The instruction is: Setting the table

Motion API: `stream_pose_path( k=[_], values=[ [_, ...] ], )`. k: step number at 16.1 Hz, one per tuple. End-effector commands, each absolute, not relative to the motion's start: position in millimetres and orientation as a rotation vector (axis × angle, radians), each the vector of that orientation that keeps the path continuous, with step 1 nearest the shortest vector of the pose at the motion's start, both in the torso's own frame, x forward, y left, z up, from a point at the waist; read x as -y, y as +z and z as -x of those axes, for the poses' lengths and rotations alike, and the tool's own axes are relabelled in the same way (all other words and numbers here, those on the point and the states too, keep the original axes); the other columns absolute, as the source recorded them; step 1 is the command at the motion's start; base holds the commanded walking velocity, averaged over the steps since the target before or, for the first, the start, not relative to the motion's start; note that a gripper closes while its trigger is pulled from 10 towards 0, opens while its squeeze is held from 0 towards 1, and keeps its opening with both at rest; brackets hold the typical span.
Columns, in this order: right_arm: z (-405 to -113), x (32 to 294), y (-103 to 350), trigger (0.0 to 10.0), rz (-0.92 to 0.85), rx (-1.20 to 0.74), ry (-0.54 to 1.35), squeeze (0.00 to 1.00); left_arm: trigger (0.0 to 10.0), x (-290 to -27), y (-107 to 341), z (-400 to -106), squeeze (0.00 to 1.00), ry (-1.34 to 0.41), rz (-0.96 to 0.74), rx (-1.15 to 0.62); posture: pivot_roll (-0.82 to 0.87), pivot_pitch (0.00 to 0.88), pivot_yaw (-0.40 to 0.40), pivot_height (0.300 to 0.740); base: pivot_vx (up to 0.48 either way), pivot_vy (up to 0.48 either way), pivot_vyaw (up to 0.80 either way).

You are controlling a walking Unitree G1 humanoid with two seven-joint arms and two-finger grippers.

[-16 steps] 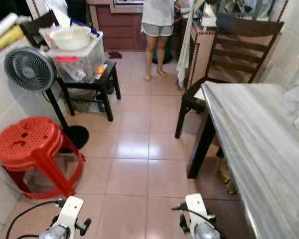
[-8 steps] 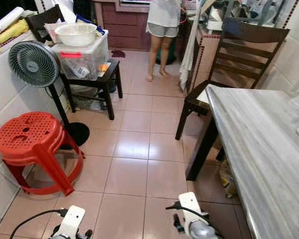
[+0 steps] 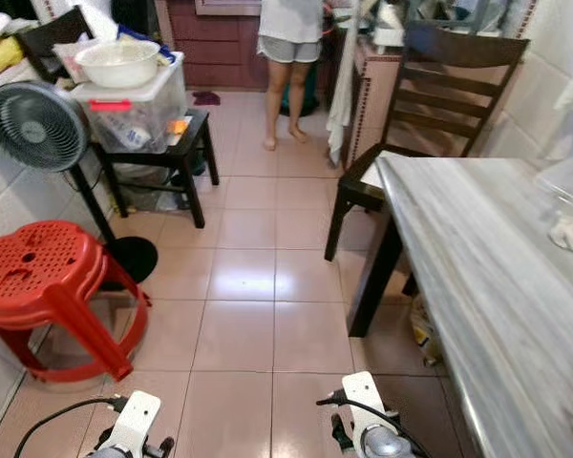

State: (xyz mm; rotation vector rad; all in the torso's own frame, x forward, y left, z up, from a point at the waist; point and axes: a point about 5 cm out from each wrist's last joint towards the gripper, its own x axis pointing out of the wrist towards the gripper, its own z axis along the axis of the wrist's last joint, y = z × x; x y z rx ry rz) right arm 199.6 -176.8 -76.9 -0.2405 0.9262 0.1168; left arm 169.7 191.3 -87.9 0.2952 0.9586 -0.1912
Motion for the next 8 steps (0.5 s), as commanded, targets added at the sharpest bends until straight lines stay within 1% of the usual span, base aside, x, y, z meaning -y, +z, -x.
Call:
stream_pose_path(
  k=[1, 3, 4, 5, 8],
  values=[
    [-194.5, 180.2, -79.4, 10.0, 0.209, -0.945, 0.083, 0.00, 10.0, -193.5, -90.5, -163.8, 0.00, -0.204, -0.308, -0.989, -0.16, 0.000, 0.001, 0.740, 0.000, 0.270, 0.00],
    [-193.1, 180.6, -80.1, 10.0, 0.190, -0.948, 0.073, 0.00, 10.0, -193.5, -90.7, -163.5, 0.00, -0.205, -0.308, -0.991, -0.16, 0.000, 0.004, 0.740, 0.000, 0.261, 0.00],
    [-190.5, 186.5, -80.8, 10.0, 0.010, -0.950, -0.053, 0.00, 10.0, -191.8, -90.0, -165.4, 0.00, -0.196, -0.269, -0.985, -0.17, 0.000, 0.010, 0.740, 0.000, 0.000, 0.00],
    [-191.6, 189.0, -80.1, 10.0, -0.054, -0.945, -0.097, 0.00, 10.0, -190.8, -89.5, -167.4, 0.00, -0.186, -0.249, -0.985, -0.17, 0.000, 0.012, 0.740, 0.000, 0.000, 0.00],
    [-195.0, 187.5, -78.6, 10.0, -0.048, -0.940, -0.083, 0.00, 10.0, -187.9, -88.7, -171.2, 0.00, -0.176, -0.229, -0.989, -0.16, 0.000, 0.020, 0.740, 0.000, 0.000, 0.00]
  ],
)
